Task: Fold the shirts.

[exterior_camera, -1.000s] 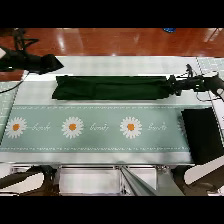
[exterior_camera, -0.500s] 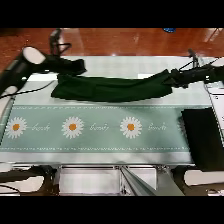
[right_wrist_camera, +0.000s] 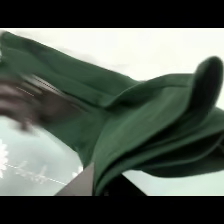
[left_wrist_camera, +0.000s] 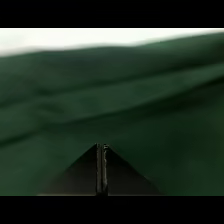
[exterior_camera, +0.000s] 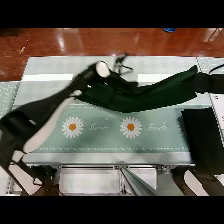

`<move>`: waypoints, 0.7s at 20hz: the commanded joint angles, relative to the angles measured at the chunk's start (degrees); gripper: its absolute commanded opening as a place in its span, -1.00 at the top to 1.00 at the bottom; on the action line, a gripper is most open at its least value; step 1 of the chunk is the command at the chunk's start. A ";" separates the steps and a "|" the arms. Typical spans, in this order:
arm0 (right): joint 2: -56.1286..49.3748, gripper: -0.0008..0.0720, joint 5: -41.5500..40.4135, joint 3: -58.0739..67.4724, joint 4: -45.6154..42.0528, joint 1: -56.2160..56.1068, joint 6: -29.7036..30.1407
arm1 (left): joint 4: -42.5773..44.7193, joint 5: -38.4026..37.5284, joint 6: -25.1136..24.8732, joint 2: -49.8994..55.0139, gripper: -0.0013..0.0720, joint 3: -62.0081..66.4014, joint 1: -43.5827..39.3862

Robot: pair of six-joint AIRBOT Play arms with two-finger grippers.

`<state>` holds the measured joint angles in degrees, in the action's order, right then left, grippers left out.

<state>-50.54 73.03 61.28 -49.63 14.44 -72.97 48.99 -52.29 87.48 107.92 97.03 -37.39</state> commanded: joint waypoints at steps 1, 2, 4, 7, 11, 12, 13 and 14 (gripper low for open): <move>6.71 0.92 0.20 -1.42 3.34 0.02 -0.94 | -5.20 0.50 1.42 5.64 0.91 3.26 -7.43; 7.28 0.92 0.37 -1.42 3.85 0.02 -1.16 | -6.05 0.87 2.40 6.88 0.91 3.69 -8.81; 7.43 0.92 0.98 -1.42 4.20 0.02 -1.62 | -9.25 -0.96 2.16 9.35 0.91 5.18 -10.82; 7.39 0.92 1.01 -1.42 4.20 0.02 -2.47 | -9.60 -2.86 1.95 9.64 0.91 6.84 -9.77; 7.21 0.92 0.70 -1.36 5.01 -0.31 -3.76 | -9.42 -8.13 1.66 4.79 0.91 7.96 1.46; 6.60 0.92 0.72 -0.98 5.51 -1.25 -4.02 | -8.76 -10.62 0.92 2.80 0.91 7.91 5.51; 5.38 0.92 0.42 -0.48 6.54 -3.15 -4.04 | -7.72 -13.14 0.39 0.52 0.91 7.91 9.53; 3.58 0.92 -0.66 0.31 7.10 -5.81 -4.20 | -6.08 -15.23 0.37 -1.95 0.91 7.91 13.11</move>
<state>-44.71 73.69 60.55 -44.31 12.16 -76.44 40.77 -60.69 88.82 110.78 104.64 -32.99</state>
